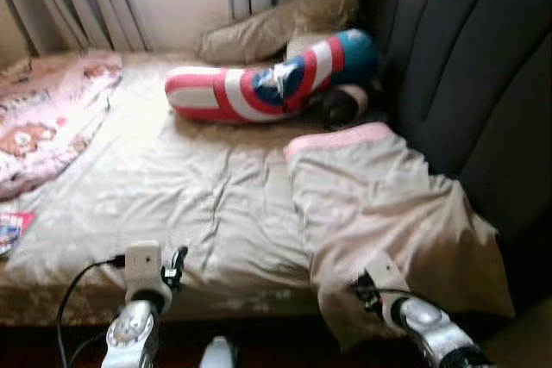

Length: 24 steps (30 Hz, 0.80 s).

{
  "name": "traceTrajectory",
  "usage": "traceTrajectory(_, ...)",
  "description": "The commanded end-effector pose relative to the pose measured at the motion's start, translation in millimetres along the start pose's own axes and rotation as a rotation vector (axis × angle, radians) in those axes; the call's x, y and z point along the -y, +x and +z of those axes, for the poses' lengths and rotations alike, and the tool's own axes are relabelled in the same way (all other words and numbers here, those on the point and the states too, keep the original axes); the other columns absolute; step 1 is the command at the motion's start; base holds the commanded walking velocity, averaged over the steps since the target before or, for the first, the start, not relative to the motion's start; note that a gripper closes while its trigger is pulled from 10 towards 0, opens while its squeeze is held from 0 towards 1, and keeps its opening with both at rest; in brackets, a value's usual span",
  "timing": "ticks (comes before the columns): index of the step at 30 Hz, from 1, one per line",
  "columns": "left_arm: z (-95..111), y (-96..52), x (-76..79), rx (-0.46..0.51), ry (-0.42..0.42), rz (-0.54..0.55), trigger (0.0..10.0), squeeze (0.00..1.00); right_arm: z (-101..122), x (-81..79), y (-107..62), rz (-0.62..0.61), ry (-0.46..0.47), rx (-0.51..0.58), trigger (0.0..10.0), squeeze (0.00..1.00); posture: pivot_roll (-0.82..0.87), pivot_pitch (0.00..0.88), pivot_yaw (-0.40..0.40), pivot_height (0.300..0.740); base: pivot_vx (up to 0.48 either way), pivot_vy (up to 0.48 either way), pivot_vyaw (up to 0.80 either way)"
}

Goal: Clean up the room

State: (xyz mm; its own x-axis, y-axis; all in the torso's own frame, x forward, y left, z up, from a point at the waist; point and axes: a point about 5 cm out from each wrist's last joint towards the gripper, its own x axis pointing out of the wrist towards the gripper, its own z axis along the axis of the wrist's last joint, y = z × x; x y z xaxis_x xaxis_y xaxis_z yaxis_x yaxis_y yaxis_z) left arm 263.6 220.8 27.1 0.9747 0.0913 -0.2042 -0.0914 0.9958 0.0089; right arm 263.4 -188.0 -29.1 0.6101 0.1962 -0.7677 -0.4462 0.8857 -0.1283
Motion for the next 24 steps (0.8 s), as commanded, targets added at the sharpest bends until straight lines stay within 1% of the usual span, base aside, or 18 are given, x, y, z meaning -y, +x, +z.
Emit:
traceTrajectory(1, 2.9, 2.5, 0.4, 0.003, 0.000, -0.003, 10.0, 0.00, -1.2, 0.4, -0.6, 0.038, -0.050, -0.039, 10.0, 0.00, 0.07, 0.000, -0.023, 0.659, 0.000, 0.000, 0.00)
traceTrajectory(4, 2.7, 1.1, -0.8, 0.002, 0.002, -0.004, 10.0, 0.00, -6.8, -0.3, -1.1, 0.049, -0.092, -0.070, 10.0, 0.00, 0.07, 0.000, -0.019, 0.659, 0.000, 0.000, 0.00)
traceTrajectory(10, 1.8, -2.4, -5.3, -0.004, 0.011, -0.005, 10.0, 0.00, -22.1, -10.8, -0.9, 0.120, -0.093, -0.144, 10.0, 0.00, 0.08, 0.000, -0.012, 0.659, 0.000, 0.000, 0.00)
traceTrajectory(12, 2.0, -3.1, -6.3, -0.005, 0.014, -0.005, 10.0, 0.00, -28.0, -13.0, -0.7, 0.114, -0.101, -0.167, 10.0, 0.00, 0.09, 0.000, -0.010, 0.659, 0.000, 0.000, 0.00)
traceTrajectory(18, 3.8, -5.9, -7.5, -0.002, 0.022, -0.012, 10.0, 0.00, -33.3, -19.3, 0.7, 0.113, -0.113, -0.192, 10.0, 0.00, 0.11, 0.000, -0.008, 0.659, 0.000, 0.000, 0.00)
traceTrajectory(23, 4.5, -16.2, -13.5, -0.002, 0.039, -0.005, 10.0, 0.00, -28.3, -27.0, 4.9, 0.089, -0.129, -0.180, 10.0, 0.00, 0.15, 0.000, 0.003, 0.659, 0.000, 0.000, 0.00)
traceTrajectory(24, 4.5, -16.2, -13.5, -0.002, 0.039, -0.005, 10.0, 0.00, -28.3, -27.0, 4.9, 0.089, -0.129, -0.180, 10.0, 0.00, 0.15, 0.000, 0.003, 0.659, 0.000, 0.000, 0.00)
